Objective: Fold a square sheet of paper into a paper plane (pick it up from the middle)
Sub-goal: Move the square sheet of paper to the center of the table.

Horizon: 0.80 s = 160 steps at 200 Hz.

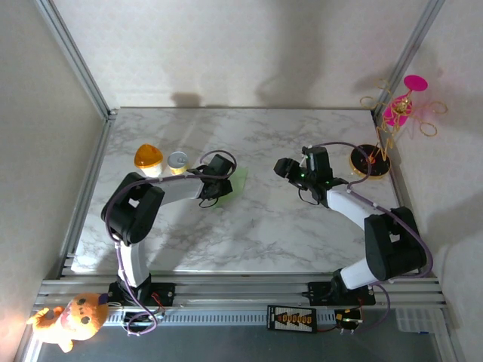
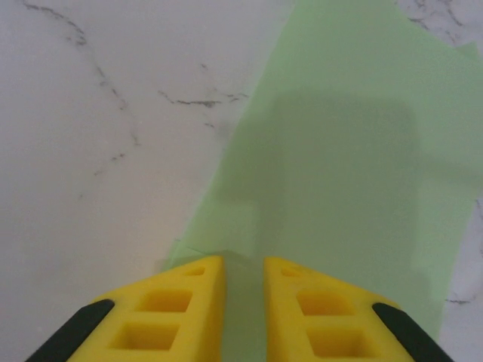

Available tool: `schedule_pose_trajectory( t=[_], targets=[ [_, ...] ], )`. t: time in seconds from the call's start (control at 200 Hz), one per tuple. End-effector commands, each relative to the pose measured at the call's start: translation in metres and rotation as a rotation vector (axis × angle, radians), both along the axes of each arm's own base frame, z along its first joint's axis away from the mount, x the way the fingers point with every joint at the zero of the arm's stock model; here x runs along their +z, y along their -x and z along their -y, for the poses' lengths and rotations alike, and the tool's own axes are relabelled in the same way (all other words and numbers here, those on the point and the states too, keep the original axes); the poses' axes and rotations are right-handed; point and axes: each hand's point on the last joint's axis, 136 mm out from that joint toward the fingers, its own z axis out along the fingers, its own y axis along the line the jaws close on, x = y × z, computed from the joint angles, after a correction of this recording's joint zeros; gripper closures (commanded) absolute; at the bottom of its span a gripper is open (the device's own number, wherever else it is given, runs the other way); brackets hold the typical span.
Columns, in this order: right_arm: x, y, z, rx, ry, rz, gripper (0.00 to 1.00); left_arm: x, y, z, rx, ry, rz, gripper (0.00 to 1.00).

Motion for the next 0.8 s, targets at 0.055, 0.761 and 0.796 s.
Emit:
schedule_pose_trajectory(
  t=[0.055, 0.761, 0.796],
  targets=[
    [0.002, 0.001, -0.018, 0.035, -0.050, -0.028, 0.34, -0.012, 0.002, 0.009, -0.035, 0.030, -0.032, 0.80],
    [-0.068, 0.063, -0.057, 0.042, -0.243, -0.390, 0.50, -0.021, 0.035, 0.083, -0.260, 0.103, -0.065, 0.85],
    [-0.071, 0.065, -0.060, 0.046, -0.241, -0.403, 0.50, -0.022, 0.035, 0.083, -0.259, 0.100, -0.065, 0.85]
  ],
)
